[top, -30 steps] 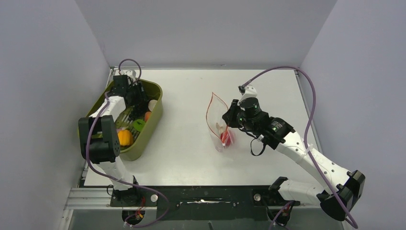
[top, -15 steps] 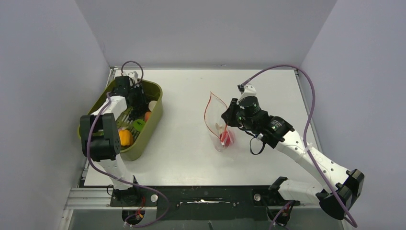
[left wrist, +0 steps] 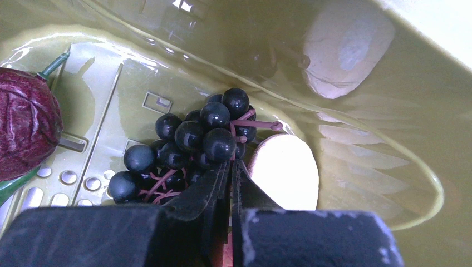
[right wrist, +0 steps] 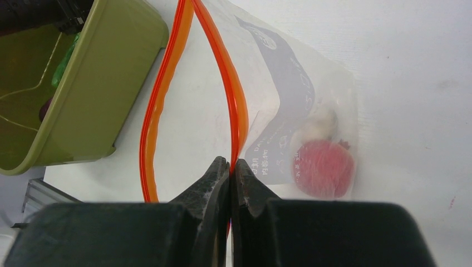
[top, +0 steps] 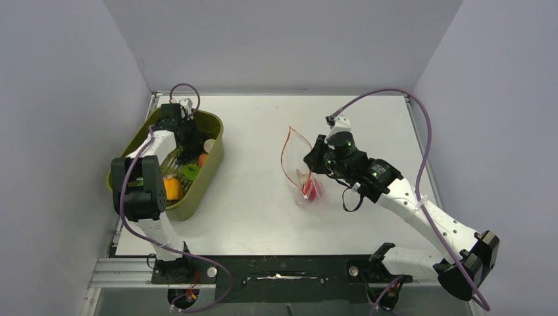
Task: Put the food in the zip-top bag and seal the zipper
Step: Pick up the fake fruit from the bin.
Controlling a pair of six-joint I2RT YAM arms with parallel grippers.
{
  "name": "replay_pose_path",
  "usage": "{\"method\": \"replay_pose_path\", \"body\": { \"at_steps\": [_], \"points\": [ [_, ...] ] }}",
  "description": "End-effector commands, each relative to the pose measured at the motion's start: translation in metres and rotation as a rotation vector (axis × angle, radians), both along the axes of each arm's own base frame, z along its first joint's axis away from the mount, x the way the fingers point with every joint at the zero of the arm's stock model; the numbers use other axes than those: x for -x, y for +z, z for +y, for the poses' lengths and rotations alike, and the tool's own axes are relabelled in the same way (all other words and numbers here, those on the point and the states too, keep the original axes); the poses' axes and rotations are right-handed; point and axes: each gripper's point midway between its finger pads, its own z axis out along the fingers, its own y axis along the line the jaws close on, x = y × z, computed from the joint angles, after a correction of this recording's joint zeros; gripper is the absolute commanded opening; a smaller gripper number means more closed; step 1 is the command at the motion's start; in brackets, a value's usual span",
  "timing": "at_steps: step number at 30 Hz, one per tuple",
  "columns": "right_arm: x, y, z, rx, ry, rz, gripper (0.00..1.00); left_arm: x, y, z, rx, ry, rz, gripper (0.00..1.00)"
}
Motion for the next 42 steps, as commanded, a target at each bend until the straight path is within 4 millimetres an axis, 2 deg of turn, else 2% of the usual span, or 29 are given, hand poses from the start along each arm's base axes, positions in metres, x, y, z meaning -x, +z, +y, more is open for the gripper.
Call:
{"method": "replay_pose_path", "body": {
  "at_steps": [1, 24, 35, 42],
  "points": [
    [-0.007, 0.031, 0.009, -0.065, 0.006, -0.065, 0.00, -0.012, 0.039, 0.004, -0.049, 0.025, -0.083, 0.00],
    [-0.002, 0.029, 0.008, -0.083, 0.004, -0.060, 0.00, 0.011, 0.127, 0.017, -0.032, 0.149, -0.273, 0.00],
    [0.000, 0.028, 0.011, -0.112, 0.003, -0.050, 0.00, 0.028, 0.174, 0.015, -0.005, 0.168, -0.354, 0.00],
    [-0.001, 0.030, 0.013, -0.124, 0.000, -0.049, 0.00, 0.041, 0.211, 0.008, 0.037, 0.167, -0.419, 0.00]
  ]
}}
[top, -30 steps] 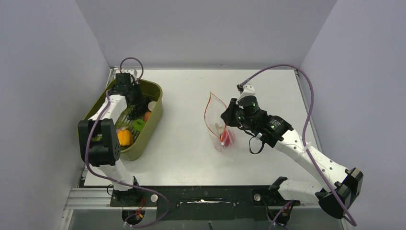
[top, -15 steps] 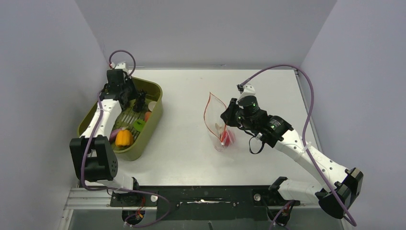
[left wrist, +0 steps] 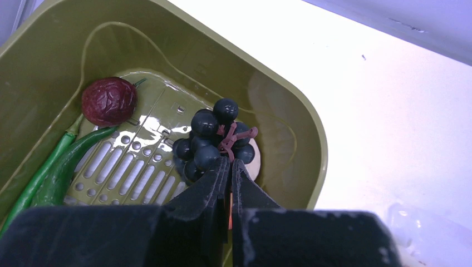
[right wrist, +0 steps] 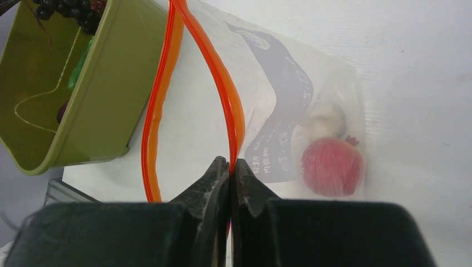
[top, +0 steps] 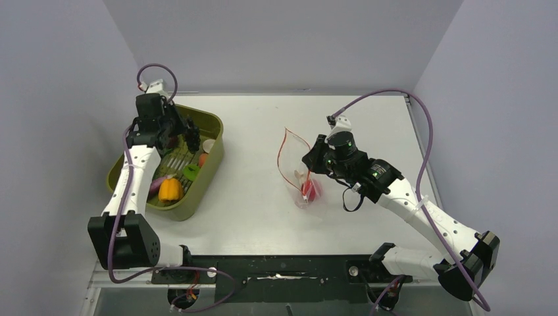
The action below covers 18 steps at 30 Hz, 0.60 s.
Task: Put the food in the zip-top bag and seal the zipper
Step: Pick up the fake fruit from the bin.
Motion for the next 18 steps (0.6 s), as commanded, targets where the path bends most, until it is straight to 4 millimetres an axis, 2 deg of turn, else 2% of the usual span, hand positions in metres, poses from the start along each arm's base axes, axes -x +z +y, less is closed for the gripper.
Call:
{"method": "replay_pose_path", "body": {
  "at_steps": [1, 9, 18],
  "points": [
    [-0.004, 0.028, 0.008, -0.080, 0.004, -0.070, 0.00, 0.004, 0.065, -0.003, 0.032, -0.001, -0.150, 0.00],
    [-0.007, 0.031, 0.012, -0.084, 0.003, -0.069, 0.00, 0.017, 0.100, -0.011, 0.066, -0.019, -0.214, 0.00],
    [-0.014, 0.034, 0.018, -0.097, -0.006, -0.069, 0.00, 0.033, 0.128, -0.029, 0.123, -0.104, -0.260, 0.00]
  ]
}}
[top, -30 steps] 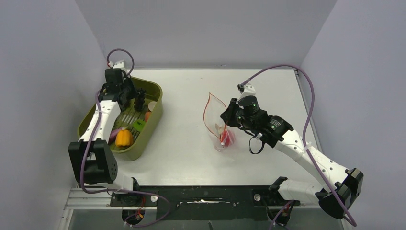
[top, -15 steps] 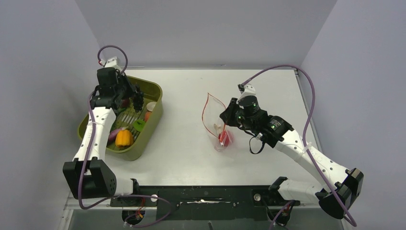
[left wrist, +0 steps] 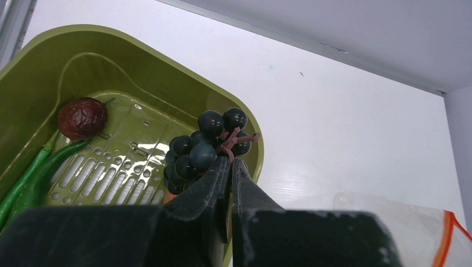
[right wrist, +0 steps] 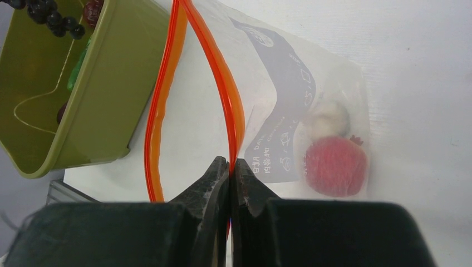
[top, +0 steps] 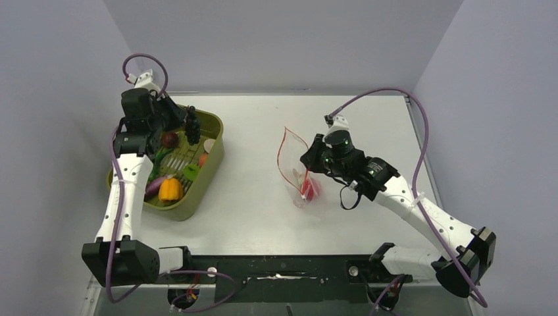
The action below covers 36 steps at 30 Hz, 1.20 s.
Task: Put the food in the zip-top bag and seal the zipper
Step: Pick up the fake fruit from the bin.
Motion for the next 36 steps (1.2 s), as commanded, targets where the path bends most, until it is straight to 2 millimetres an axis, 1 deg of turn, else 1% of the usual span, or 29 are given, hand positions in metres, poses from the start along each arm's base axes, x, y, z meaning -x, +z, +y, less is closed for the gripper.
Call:
{"method": "replay_pose_path", "body": {
  "at_steps": [1, 5, 12, 16, 18, 27, 36],
  "points": [
    [-0.013, 0.037, 0.015, -0.092, -0.006, -0.083, 0.00, 0.011, 0.058, -0.012, 0.036, -0.061, -0.136, 0.00],
    [-0.017, 0.037, 0.019, -0.106, -0.018, -0.072, 0.00, 0.018, 0.075, -0.022, 0.058, -0.108, -0.159, 0.00],
    [-0.027, 0.041, 0.028, -0.130, -0.030, -0.075, 0.00, 0.034, 0.102, -0.041, 0.116, -0.202, -0.223, 0.00],
    [-0.032, 0.043, 0.034, -0.149, -0.035, -0.078, 0.00, 0.042, 0.120, -0.057, 0.188, -0.271, -0.277, 0.00],
    [-0.035, 0.044, 0.037, -0.162, -0.036, -0.077, 0.00, 0.048, 0.128, -0.069, 0.237, -0.334, -0.303, 0.00],
    [-0.040, 0.045, 0.045, -0.188, -0.032, -0.078, 0.00, 0.065, 0.145, -0.109, 0.392, -0.475, -0.346, 0.00],
    [-0.043, 0.054, 0.053, -0.240, -0.022, -0.100, 0.00, 0.083, 0.157, -0.167, 0.508, -0.614, -0.353, 0.00]
  ]
}}
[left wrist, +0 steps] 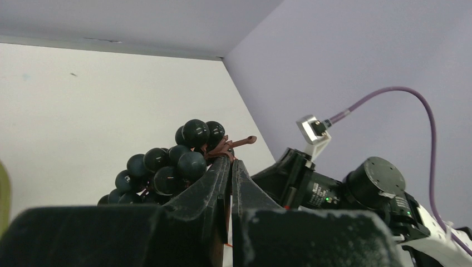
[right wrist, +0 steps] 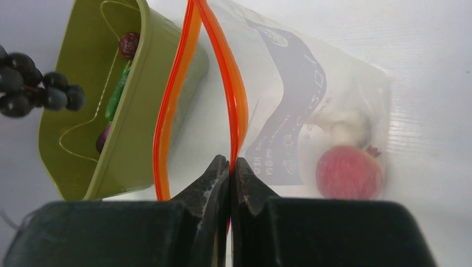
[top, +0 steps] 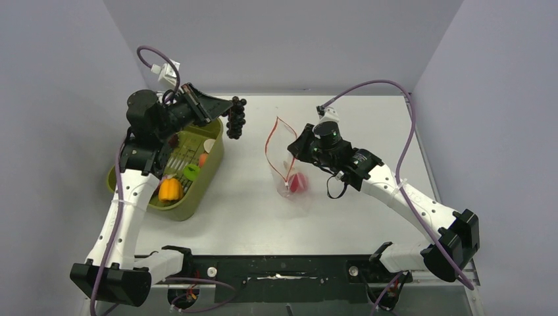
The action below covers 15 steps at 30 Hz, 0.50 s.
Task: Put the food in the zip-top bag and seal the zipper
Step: Pick up the fake fruit from the bin, then place the fake fruit in the zipper food storage bag.
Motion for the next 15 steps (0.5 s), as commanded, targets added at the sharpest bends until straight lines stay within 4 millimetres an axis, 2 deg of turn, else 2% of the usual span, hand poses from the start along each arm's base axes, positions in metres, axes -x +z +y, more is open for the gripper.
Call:
{"method": "replay_pose_path", "body": {
  "at_steps": [1, 9, 15],
  "points": [
    [-0.009, 0.049, 0.017, -0.135, 0.010, -0.103, 0.00, 0.017, 0.044, -0.025, 0.101, -0.078, -0.130, 0.00],
    [-0.010, 0.052, 0.022, -0.157, 0.020, -0.111, 0.00, 0.036, 0.045, -0.066, 0.221, -0.201, -0.111, 0.00],
    [-0.010, 0.045, 0.023, -0.160, 0.021, -0.100, 0.00, 0.042, 0.051, -0.079, 0.240, -0.228, -0.124, 0.00]
  ]
}}
